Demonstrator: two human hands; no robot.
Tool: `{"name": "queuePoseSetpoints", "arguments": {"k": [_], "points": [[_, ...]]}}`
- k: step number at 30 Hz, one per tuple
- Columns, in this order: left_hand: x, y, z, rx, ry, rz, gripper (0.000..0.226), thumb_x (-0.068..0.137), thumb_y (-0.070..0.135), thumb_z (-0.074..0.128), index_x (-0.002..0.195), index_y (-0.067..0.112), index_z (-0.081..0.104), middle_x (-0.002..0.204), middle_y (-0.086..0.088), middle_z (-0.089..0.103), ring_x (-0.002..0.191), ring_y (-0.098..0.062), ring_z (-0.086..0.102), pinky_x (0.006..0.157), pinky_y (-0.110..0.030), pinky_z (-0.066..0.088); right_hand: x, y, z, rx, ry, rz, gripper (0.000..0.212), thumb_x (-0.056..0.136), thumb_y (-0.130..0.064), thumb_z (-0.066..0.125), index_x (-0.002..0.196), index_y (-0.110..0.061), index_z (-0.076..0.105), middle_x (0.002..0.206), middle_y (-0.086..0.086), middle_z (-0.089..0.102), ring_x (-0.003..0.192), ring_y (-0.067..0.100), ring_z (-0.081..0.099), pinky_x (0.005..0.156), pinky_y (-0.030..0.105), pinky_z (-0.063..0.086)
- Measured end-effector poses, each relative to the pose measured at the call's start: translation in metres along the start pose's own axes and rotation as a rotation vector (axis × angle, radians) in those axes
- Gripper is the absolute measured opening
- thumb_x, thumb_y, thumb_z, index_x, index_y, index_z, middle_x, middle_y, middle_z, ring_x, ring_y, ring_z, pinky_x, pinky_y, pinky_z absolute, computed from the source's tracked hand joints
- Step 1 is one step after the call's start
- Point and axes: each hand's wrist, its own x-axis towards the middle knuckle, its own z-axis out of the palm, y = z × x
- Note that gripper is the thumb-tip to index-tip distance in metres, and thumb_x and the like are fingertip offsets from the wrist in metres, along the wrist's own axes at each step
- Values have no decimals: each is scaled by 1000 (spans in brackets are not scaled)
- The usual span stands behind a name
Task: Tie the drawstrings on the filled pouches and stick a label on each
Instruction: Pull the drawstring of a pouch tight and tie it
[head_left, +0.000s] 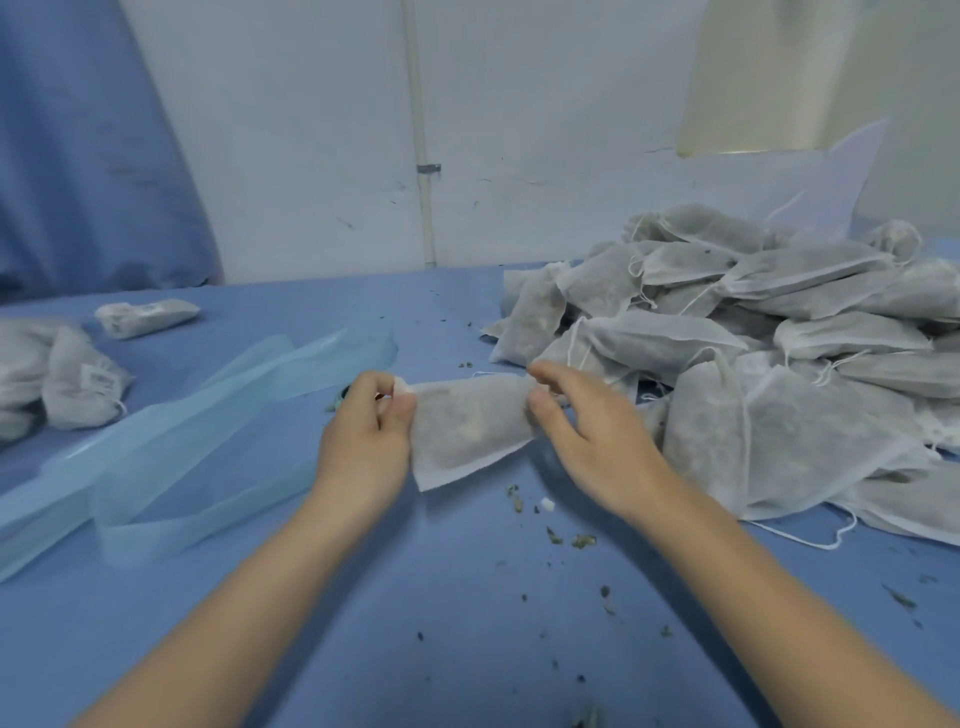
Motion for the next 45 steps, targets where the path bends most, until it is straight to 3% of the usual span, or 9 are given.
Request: {"name": "queuePoseSetpoints", "arguments": {"k": [3, 6, 10, 14, 21, 24, 29, 36, 45], "points": [[-5, -5, -14, 46, 35, -1, 16, 96, 19, 46, 81, 25, 50, 80, 6, 60, 67, -8, 50, 52, -11, 35, 0, -1, 1, -17, 43, 0, 35, 101, -30, 43, 132, -19, 54, 126, -2, 57, 122, 14, 43, 103, 23, 26], [-8, -8, -18, 7, 43, -32, 19, 97, 22, 46, 80, 28, 49, 75, 8, 58, 62, -7, 48, 52, -20, 34, -1, -5, 3, -129, 63, -81, 32, 102, -31, 36, 100, -21, 67, 93, -7, 64, 96, 5, 52, 104, 35, 29], [-10, -9, -15, -3, 150, 1, 22, 98, 21, 45, 77, 29, 46, 66, 10, 54, 53, 1, 46, 45, -9, 32, -6, -7, 4, 34, -90, 58, 47, 102, -39, 36, 61, -16, 43, 51, -5, 46, 58, 3, 46, 77, 13, 37], [-13, -8, -13, 11, 166, 33, 16, 95, 14, 46, 88, 29, 46, 80, 12, 62, 66, 9, 51, 52, -5, 34, -3, -2, -1, 110, -34, 178, 47, 96, -40, 52, 65, -4, 54, 52, -4, 39, 51, 6, 37, 55, 18, 32], [-30, 10, 9, 418, -46, 496, 58, 75, 24, 50, 131, 7, 45, 139, -5, 42, 129, -20, 35, 105, -21, 20, -3, -4, -2, 213, -74, 201, 27, 85, -31, 70, 61, -23, 63, 41, -12, 35, 46, 4, 35, 49, 12, 30], [-35, 19, 34, 384, -342, 487, 67, 76, 41, 52, 135, 14, 36, 132, 4, 45, 121, -14, 41, 100, -19, 27, -2, -6, -1, 318, -44, 189, 13, 87, -29, 67, 75, -22, 67, 51, -7, 38, 49, 4, 34, 51, 15, 29], [-27, 17, 56, 346, -397, 406, 36, 92, 38, 45, 124, 22, 38, 90, 9, 62, 90, -22, 56, 78, -35, 43, -2, -4, -6, 586, 77, 227, 13, 90, -24, 63, 78, -19, 60, 52, -5, 42, 53, 10, 43, 56, 24, 36], [-11, 6, 49, 452, -323, 549, 28, 100, 29, 33, 83, 17, 52, 84, 0, 56, 85, -23, 53, 80, -37, 39, -1, 0, -9, 152, 185, 262, 48, 91, -34, 57, 48, -13, 57, 39, -10, 45, 41, 0, 44, 52, 14, 32], [-12, 1, 54, 101, -281, 299, 19, 99, 29, 39, 83, 23, 46, 69, 11, 60, 65, -7, 57, 68, -26, 43, 1, -17, -2, 1579, 27, 666, 23, 75, -13, 46, 57, -7, 58, 42, -7, 23, 34, 6, 17, 32, 18, 11]]}}
